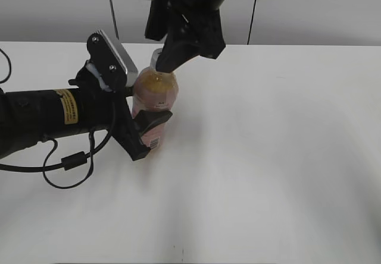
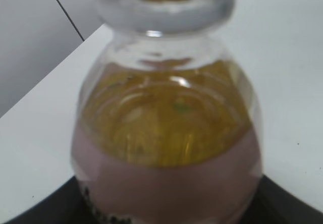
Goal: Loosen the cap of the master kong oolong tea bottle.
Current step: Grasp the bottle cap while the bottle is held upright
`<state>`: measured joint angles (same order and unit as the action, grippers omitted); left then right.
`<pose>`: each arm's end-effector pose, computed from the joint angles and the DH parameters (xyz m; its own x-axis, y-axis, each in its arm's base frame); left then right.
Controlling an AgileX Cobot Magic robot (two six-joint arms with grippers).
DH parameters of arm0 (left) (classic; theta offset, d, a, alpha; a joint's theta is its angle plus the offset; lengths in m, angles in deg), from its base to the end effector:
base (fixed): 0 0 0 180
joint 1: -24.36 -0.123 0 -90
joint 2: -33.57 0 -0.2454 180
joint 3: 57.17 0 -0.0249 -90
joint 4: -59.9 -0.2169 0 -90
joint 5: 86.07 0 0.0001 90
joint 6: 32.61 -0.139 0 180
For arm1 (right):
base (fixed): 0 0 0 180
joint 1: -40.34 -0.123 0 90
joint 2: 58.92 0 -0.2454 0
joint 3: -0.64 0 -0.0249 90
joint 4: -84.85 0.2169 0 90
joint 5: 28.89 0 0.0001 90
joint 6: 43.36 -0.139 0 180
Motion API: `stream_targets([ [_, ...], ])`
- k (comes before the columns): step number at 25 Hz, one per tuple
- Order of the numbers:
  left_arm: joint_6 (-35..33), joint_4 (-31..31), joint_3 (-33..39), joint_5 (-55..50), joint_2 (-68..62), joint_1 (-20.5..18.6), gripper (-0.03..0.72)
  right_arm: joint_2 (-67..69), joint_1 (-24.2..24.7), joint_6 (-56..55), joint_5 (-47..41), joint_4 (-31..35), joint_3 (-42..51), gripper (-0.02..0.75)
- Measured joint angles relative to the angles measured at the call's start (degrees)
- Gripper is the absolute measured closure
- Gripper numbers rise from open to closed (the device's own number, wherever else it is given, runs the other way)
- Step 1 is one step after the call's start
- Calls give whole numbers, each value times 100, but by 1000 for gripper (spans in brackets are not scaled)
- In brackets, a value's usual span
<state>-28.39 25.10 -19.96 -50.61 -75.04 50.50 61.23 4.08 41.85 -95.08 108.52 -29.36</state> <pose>0.2842 -0.1907 0.1336 -0.0572 0.4772 -0.8770 0.7835 0.5658 0.2568 0.2891 0.2754 0.2429 0.4693 -0.7709 -0.4307 -0.8766 -0.3478 -0.3325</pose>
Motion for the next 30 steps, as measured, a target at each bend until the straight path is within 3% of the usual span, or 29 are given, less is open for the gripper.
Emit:
stream_targets([
  [4,0,0,0,0,0,0,281,-295,0,-1072,5,-6,0,269],
  [12,0,0,0,5,0,0,281,-551,0,-7556,-264,-424,-15,267],
  [16,0,-6,0,5,0,0,281,-493,0,-9619,-338,-599,-15,267],
  [23,0,-5,0,5,0,0,281,78,-10,-11057,-355,-211,-15,267],
  [30,0,-5,0,5,0,0,281,148,-10,-11728,-361,-155,-21,267],
])
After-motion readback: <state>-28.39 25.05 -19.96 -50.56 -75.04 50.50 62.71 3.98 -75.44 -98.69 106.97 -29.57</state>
